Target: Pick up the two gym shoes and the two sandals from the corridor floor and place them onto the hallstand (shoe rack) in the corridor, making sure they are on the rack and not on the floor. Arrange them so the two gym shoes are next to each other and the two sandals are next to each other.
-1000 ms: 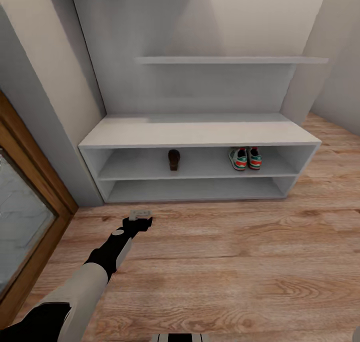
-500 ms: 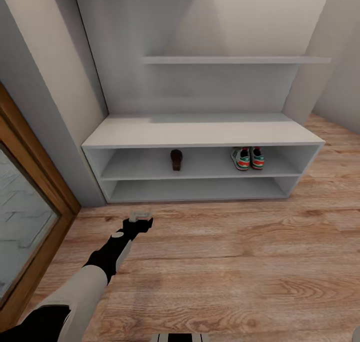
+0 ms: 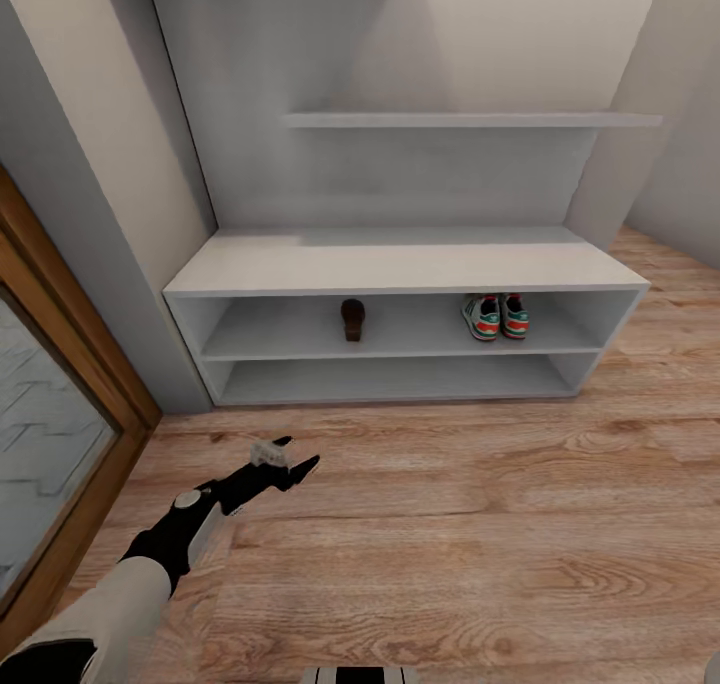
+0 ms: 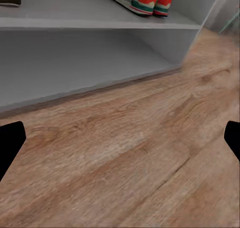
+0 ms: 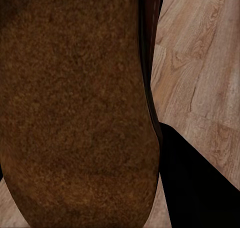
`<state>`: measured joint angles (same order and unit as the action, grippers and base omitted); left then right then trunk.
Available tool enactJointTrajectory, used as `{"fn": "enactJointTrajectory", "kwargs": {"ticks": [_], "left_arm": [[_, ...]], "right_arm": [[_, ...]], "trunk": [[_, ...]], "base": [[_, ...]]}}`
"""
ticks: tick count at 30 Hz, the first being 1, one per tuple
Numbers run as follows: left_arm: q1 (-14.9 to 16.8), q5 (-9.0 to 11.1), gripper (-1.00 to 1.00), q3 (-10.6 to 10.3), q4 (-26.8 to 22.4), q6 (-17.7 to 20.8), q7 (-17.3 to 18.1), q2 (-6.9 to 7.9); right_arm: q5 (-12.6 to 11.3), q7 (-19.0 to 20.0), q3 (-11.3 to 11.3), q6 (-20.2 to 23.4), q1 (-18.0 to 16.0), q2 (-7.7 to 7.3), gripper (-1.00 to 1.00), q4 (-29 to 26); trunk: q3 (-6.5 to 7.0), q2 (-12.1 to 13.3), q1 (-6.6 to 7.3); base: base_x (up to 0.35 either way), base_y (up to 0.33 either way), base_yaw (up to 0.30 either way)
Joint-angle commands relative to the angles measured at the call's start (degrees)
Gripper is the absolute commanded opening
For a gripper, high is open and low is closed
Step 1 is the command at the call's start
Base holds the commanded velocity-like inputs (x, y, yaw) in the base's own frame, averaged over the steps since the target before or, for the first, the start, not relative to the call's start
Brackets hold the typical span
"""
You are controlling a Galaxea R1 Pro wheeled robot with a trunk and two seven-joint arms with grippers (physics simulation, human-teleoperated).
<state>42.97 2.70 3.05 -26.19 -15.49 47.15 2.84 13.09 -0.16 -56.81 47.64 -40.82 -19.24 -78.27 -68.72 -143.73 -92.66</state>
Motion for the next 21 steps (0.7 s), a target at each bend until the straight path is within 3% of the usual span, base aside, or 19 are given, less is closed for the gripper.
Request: {"fn": "enactJointTrajectory", "kwargs": {"ticks": [1, 2, 3, 6, 7, 9, 13, 18, 19, 21], "left_arm": [[0.01, 3.03, 1.00, 0.65, 0.13, -0.27, 4.05, 1.09], [-0.08, 7.63, 1.00, 1.12, 0.69, -0.47, 9.96, 2.97], [-0.22, 10.38, 1.00, 1.31, 1.39, -0.55, 13.63, 4.24], [-0.42, 14.85, 1.00, 1.57, 2.61, -0.64, 19.77, 7.14], [-0.48, 16.74, 1.00, 1.66, 3.04, -0.67, 23.01, 9.41], [-0.50, 17.37, 1.00, 1.68, 3.21, -0.64, 24.89, 10.87], [-0.51, 17.47, 1.00, 1.68, 3.24, -0.60, 25.61, 11.58], [-0.51, 17.30, 1.00, 1.63, 3.18, -0.60, 25.84, 11.79], [-0.51, 17.28, 1.00, 1.62, 3.20, -0.60, 25.90, 11.82], [-0.51, 17.26, 1.00, 1.61, 3.19, -0.60, 26.01, 11.86]], "right_arm": [[0.01, -0.08, -0.01, 0.26, -0.05, -0.01, -1.00, -0.04], [0.03, -0.03, 0.01, 0.26, -0.05, -0.01, -1.00, -0.04], [0.05, -0.01, 0.02, 0.26, -0.05, -0.01, -1.00, -0.01], [0.08, 0.05, 0.03, 0.26, -0.05, -0.01, -1.00, 0.03], [0.13, 0.07, 0.06, 0.26, -0.05, 0.04, -1.00, 0.03], [0.17, 0.07, 0.10, 0.26, -0.05, 0.09, -1.00, 0.02], [0.14, 0.11, 0.52, 0.26, -0.05, 0.90, -1.00, 0.97], [0.23, 0.17, 1.34, 0.20, -0.05, 6.81, -1.00, 6.82], [0.19, 0.24, 4.69, 0.19, -0.05, 8.96, -1.00, 7.87], [0.08, 0.35, 11.01, 0.23, -0.05, 11.21, -1.00, 8.85]], "trunk": [[-0.05, -0.02, 0.01], [-0.05, -0.02, 0.01], [-0.05, -0.02, 0.01], [-0.05, -0.02, 0.01], [-0.05, -0.02, 0.01], [-0.05, -0.02, 0.01], [-0.05, -0.02, 0.01], [-0.05, -0.02, 0.01], [-0.05, -0.02, 0.01], [-0.05, -0.02, 0.01]], "base": [[0.000, 0.000, 0.000], [0.000, 0.000, 0.000], [0.000, 0.000, 0.000], [0.000, 0.000, 0.000], [0.000, 0.000, 0.000], [0.000, 0.000, 0.000], [0.000, 0.000, 0.000], [0.000, 0.000, 0.000], [0.000, 0.000, 0.000], [0.000, 0.000, 0.000]]}}
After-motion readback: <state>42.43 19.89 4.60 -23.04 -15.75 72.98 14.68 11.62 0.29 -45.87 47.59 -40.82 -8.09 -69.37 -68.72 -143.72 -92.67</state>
